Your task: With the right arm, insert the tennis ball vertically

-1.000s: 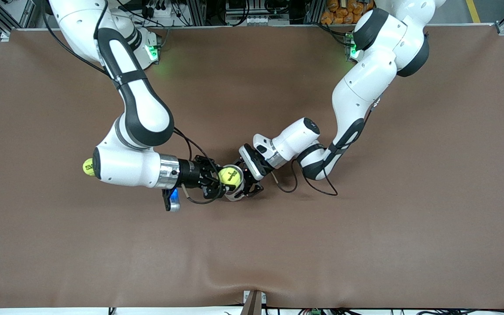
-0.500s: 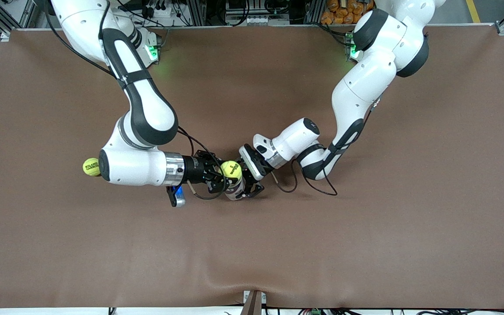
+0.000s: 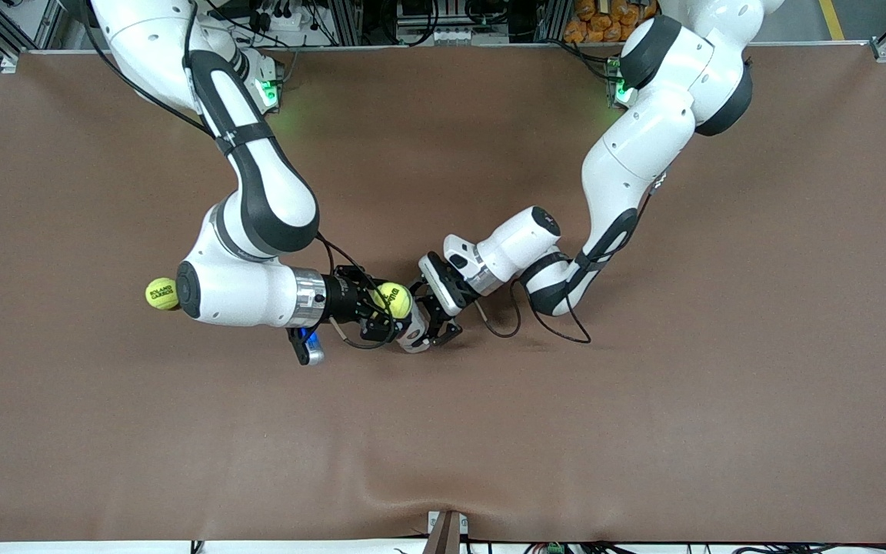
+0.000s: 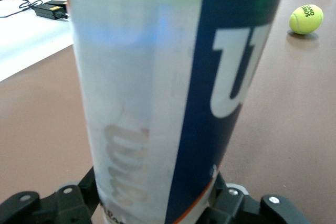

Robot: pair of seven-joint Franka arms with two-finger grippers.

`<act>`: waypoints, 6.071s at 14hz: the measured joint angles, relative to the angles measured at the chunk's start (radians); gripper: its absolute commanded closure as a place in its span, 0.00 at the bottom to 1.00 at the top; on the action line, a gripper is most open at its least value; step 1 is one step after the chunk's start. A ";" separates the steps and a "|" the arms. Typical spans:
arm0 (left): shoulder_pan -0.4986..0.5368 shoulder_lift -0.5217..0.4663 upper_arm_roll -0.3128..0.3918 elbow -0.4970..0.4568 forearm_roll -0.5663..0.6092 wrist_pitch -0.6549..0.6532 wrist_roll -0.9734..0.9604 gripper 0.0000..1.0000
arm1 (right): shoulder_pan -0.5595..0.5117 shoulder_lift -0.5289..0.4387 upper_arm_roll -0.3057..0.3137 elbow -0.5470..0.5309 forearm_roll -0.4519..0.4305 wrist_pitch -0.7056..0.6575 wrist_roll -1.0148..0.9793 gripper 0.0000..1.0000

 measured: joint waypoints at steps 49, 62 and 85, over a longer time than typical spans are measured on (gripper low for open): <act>0.015 0.000 0.005 -0.005 0.000 0.003 0.000 0.21 | -0.562 -0.042 -0.032 -0.421 -0.817 0.006 -1.149 0.47; 0.015 0.000 0.005 -0.005 0.000 0.006 0.000 0.21 | -0.489 -0.104 0.122 -0.093 -0.545 -0.236 -1.111 0.65; 0.015 0.000 0.006 -0.005 0.000 0.017 0.000 0.21 | -0.027 -0.020 0.124 0.055 -0.282 0.055 -0.262 0.00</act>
